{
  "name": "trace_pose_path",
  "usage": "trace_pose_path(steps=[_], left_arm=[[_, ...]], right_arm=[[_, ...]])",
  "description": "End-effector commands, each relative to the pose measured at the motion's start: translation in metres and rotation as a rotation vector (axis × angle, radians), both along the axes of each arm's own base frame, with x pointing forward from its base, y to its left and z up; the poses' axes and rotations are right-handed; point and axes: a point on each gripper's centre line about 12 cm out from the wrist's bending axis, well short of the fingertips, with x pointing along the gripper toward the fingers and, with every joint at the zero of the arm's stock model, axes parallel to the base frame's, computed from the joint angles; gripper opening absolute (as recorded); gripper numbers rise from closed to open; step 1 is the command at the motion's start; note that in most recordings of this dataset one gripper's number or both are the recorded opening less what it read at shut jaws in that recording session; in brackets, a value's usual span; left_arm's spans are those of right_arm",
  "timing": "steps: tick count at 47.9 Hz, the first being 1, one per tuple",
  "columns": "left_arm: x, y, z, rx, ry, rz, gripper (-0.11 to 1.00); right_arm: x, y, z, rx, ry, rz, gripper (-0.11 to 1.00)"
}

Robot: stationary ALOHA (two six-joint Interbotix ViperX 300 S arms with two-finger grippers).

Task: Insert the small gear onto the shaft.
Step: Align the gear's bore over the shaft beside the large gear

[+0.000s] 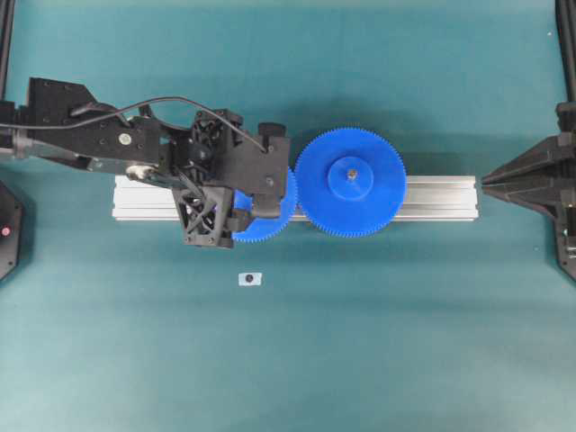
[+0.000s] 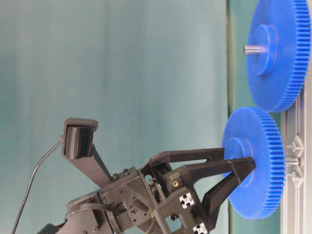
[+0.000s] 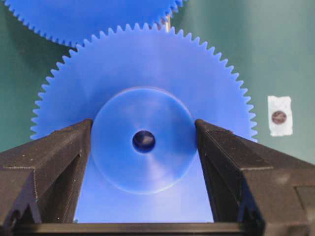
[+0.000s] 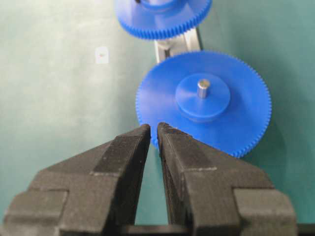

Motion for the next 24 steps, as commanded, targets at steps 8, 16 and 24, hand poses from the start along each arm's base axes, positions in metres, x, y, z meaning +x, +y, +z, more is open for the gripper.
trace_pose_path(steps=[8, 16, 24], left_arm=[[0.005, -0.002, 0.007, -0.005, -0.024, 0.003, 0.71], [0.006, -0.002, 0.011, -0.005, -0.036, 0.006, 0.71], [0.007, 0.000, 0.018, -0.004, -0.053, 0.009, 0.71]], right_arm=[[0.002, -0.001, 0.004, 0.008, -0.017, -0.007, 0.27], [0.002, -0.001, 0.005, 0.008, -0.020, -0.007, 0.27], [0.002, -0.001, 0.005, 0.009, -0.020, -0.007, 0.27]])
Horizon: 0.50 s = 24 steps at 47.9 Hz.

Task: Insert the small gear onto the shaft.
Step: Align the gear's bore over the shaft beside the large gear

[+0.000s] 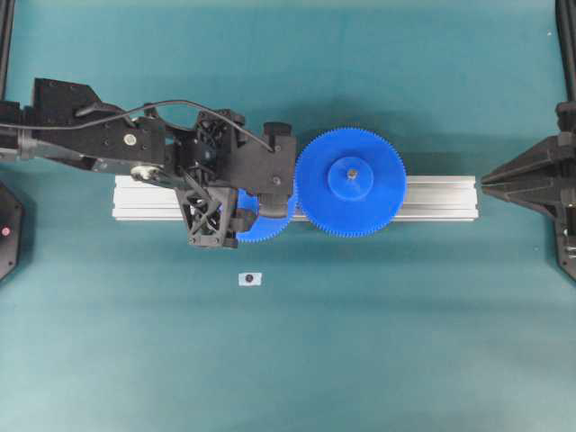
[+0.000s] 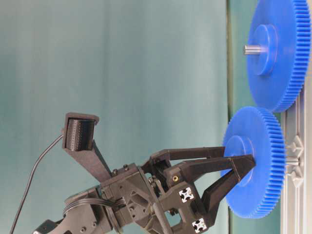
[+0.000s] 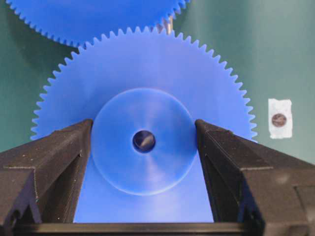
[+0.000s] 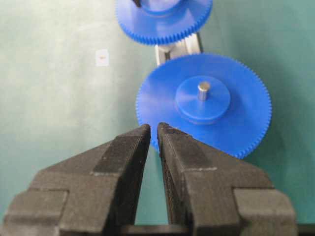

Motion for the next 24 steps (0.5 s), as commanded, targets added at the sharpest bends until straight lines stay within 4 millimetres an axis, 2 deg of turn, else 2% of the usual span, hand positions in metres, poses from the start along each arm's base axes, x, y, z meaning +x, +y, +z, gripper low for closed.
trace_pose_path(steps=[1, 24], left_arm=[[0.0028, -0.0007, 0.0147, -0.002, -0.043, 0.002, 0.71], [0.0040, -0.0006, 0.0184, -0.004, -0.053, 0.008, 0.71]], right_arm=[[0.0016, -0.0005, 0.0040, 0.009, -0.014, -0.007, 0.27], [0.0019, -0.0005, 0.0052, 0.009, -0.017, -0.007, 0.27]])
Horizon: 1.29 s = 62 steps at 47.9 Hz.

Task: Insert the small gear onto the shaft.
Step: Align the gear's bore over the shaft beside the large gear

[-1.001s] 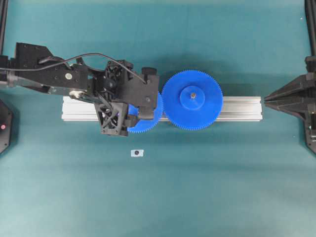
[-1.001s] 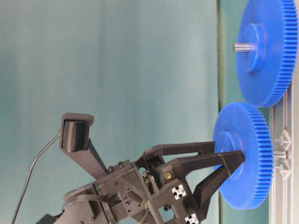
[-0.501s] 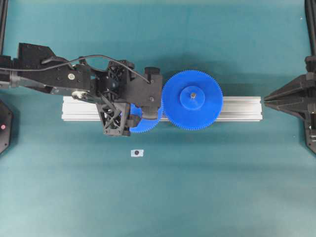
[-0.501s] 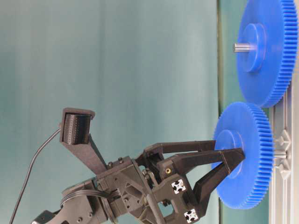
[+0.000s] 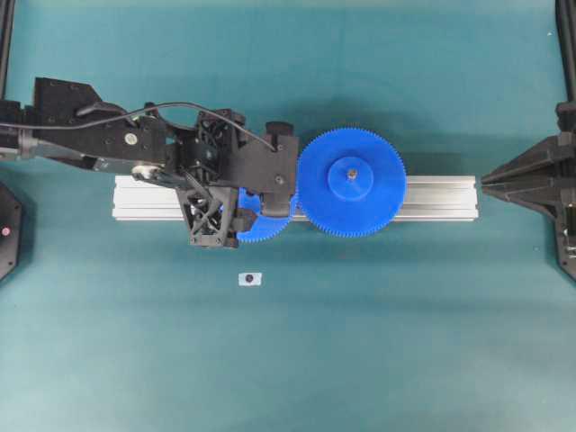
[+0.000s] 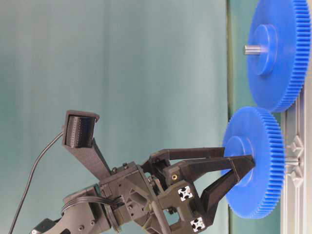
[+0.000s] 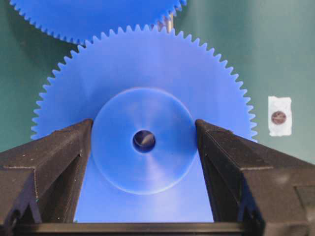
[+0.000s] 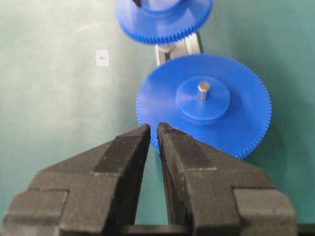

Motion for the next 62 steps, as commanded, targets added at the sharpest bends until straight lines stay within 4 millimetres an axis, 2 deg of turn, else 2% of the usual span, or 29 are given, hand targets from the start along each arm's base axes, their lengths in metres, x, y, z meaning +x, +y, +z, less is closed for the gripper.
trace_pose_path(steps=[1, 7, 12, 24, 36, 54, 62], left_arm=[[0.003, -0.001, 0.017, 0.000, -0.048, 0.002, 0.71], [0.004, 0.001, 0.021, 0.000, -0.066, 0.009, 0.71], [0.004, 0.001, 0.020, -0.002, -0.066, 0.014, 0.80], [0.006, 0.002, 0.022, -0.001, -0.072, 0.012, 0.81], [0.007, 0.002, 0.023, 0.000, -0.074, 0.012, 0.87], [0.015, 0.011, 0.039, 0.007, -0.116, 0.027, 0.87], [0.012, 0.012, 0.033, 0.007, -0.096, 0.029, 0.87]], right_arm=[[0.002, -0.001, 0.005, 0.006, -0.014, -0.006, 0.27], [0.002, -0.001, 0.005, 0.006, -0.016, -0.006, 0.27], [0.002, -0.001, 0.005, 0.006, -0.016, -0.006, 0.27], [0.002, -0.001, 0.005, 0.006, -0.016, -0.006, 0.27], [0.002, -0.001, 0.005, 0.006, -0.017, -0.006, 0.27], [0.002, -0.001, 0.006, 0.006, -0.023, -0.006, 0.27], [0.002, -0.001, 0.005, 0.008, -0.022, -0.006, 0.27]])
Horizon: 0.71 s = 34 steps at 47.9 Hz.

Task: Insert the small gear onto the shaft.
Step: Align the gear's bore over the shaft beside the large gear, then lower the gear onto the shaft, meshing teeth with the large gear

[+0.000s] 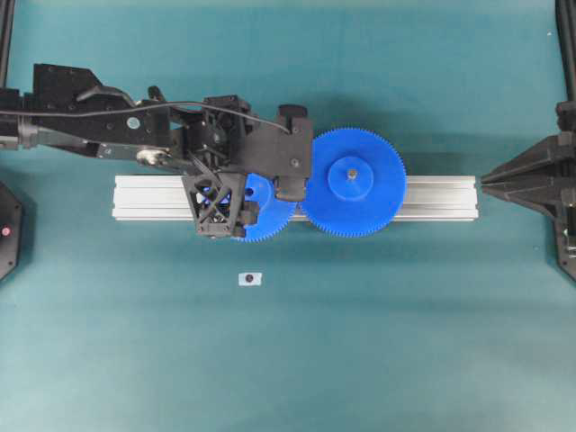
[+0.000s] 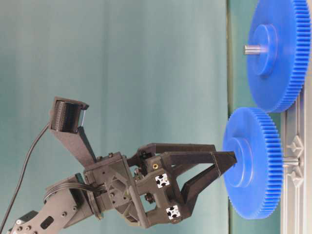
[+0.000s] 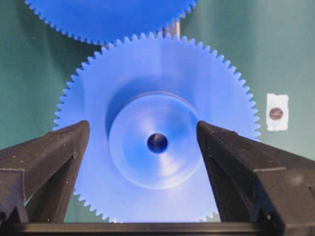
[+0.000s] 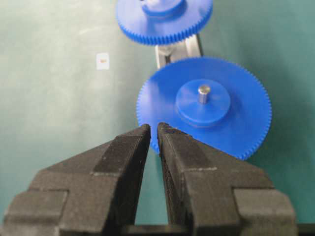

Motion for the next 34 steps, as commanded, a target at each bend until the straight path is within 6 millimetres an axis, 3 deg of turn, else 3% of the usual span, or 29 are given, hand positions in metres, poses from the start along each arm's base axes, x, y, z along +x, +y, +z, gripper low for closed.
trace_pose_path(steps=[1, 16, 34], left_arm=[[-0.001, 0.001, 0.011, 0.003, -0.030, 0.002, 0.87], [-0.013, 0.006, -0.016, -0.003, 0.029, 0.018, 0.87], [-0.011, 0.015, -0.010, 0.003, 0.010, 0.033, 0.87]], right_arm=[[0.002, 0.000, 0.004, 0.005, -0.014, -0.004, 0.27], [0.002, 0.000, 0.004, 0.005, -0.012, -0.004, 0.27], [0.002, 0.000, 0.004, 0.006, -0.014, -0.004, 0.27]])
